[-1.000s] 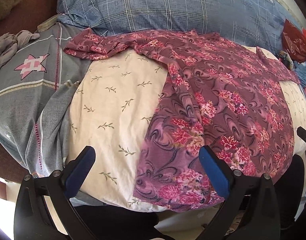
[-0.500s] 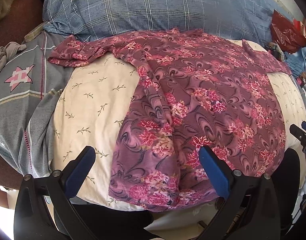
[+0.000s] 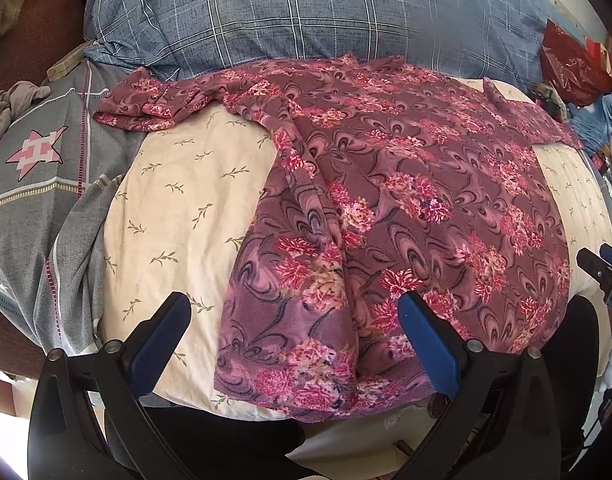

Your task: Fold small clothes

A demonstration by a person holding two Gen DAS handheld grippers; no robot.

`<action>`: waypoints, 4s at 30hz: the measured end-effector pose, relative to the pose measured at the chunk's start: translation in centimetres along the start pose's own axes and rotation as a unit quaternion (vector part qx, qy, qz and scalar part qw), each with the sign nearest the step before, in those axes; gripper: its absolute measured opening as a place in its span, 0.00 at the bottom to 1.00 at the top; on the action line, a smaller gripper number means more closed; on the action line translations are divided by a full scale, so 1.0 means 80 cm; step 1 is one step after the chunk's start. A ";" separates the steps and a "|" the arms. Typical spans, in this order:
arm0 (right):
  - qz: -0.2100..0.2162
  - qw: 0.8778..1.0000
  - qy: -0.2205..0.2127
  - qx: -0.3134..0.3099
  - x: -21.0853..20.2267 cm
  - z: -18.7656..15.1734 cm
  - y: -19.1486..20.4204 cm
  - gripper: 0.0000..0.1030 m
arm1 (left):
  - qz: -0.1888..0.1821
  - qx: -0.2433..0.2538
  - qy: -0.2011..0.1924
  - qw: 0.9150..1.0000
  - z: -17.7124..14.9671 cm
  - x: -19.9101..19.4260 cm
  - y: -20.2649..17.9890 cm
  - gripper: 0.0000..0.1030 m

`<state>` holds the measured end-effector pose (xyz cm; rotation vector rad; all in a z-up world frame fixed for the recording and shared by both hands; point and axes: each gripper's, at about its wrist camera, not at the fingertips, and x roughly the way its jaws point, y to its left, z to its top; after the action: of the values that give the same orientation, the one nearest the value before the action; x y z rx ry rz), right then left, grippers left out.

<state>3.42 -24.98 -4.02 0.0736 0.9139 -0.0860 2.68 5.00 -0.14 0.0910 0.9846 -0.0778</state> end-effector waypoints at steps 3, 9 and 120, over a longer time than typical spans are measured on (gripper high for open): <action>0.000 1.000 0.002 -0.001 0.001 0.001 0.001 0.95 | 0.000 -0.001 0.000 1.000 -0.001 0.002 0.001 1.00; 0.000 1.000 0.006 -0.001 0.003 0.003 0.001 0.95 | -0.003 -0.009 0.011 1.000 -0.003 0.010 0.010 1.00; 0.153 0.986 -0.001 0.072 0.193 0.306 -0.096 0.24 | -0.172 -0.131 0.004 0.976 0.257 0.214 0.034 0.80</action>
<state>31.25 -35.74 -1.56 0.3481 0.8838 0.1340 29.45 4.96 -3.02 -0.3238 1.0021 -0.2641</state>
